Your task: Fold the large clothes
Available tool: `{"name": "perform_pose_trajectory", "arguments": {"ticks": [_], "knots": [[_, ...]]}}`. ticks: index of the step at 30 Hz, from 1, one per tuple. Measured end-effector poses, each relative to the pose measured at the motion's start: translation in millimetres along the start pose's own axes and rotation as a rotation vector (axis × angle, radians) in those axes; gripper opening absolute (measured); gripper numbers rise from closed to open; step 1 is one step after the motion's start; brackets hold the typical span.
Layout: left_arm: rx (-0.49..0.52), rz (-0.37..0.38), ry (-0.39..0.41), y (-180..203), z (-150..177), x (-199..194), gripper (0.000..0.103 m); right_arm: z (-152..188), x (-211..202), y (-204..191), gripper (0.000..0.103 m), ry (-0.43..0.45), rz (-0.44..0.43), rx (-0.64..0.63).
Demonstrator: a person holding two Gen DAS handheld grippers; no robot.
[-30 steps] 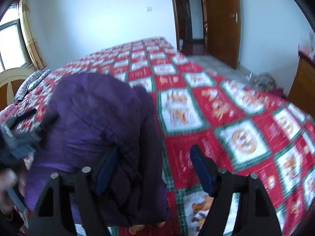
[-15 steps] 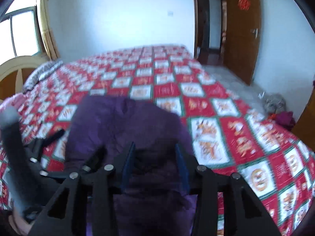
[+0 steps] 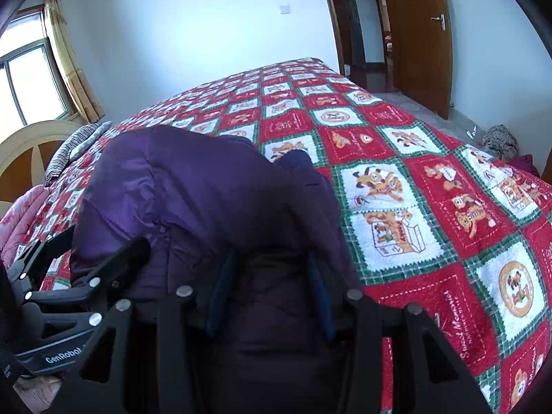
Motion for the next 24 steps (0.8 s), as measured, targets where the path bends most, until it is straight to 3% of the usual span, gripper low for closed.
{"name": "perform_pose_trajectory", "arguments": {"ticks": [3, 4, 7, 8, 10, 13, 15, 17, 21, 24], "knots": [[-0.023, 0.068, -0.024, -8.9, -2.3, -10.8, 0.102, -4.6, -5.2, -0.9, 0.051, 0.001, -0.038, 0.022], [-0.05, 0.089, -0.021, -17.8, -3.6, -19.0, 0.102, -8.8, -14.0, -0.3, 0.057, 0.013, -0.071, 0.042], [-0.129, 0.08, 0.041, -57.2, -10.2, -48.5, 0.102, -17.3, -43.0, 8.4, 0.1, 0.074, -0.083, 0.082], [-0.158, 0.092, 0.056, -69.4, -11.5, -55.0, 0.102, -21.2, -53.0, 11.8, 0.102, 0.111, -0.084, 0.088], [-0.222, 0.112, 0.035, -87.1, -9.6, -53.9, 0.102, -23.2, -52.9, 11.6, 0.103, 0.092, -0.106, 0.068], [-0.23, 0.16, -0.096, -80.2, 6.7, -27.5, 0.102, -19.3, -32.2, 11.6, 0.103, 0.019, -0.126, 0.071], [-0.223, 0.215, -0.142, -64.4, 19.8, -12.8, 0.102, -13.7, -16.3, 18.1, 0.103, -0.035, -0.161, 0.115], [-0.266, 0.248, -0.139, -58.0, 26.0, -7.4, 0.102, -5.7, -0.4, 28.6, 0.103, -0.086, -0.217, 0.172], [-0.386, 0.346, -0.188, -51.5, 31.8, 8.6, 0.102, 6.4, 15.0, 38.3, 0.103, -0.107, -0.368, 0.285], [-0.394, 0.36, -0.171, -46.2, 28.4, 15.1, 0.102, 9.7, 25.6, 38.3, 0.103, -0.143, -0.432, 0.341]]}}
Point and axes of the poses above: each gripper's, at about its wrist camera, not at the fingertips, and x roughly the way its jaws point, y to its right, z to its underside, the point moved 9 cm from there along x, roughly the way its jaws point, and after that the axes turned 8 degrees about -z, right-handed, at the moved point
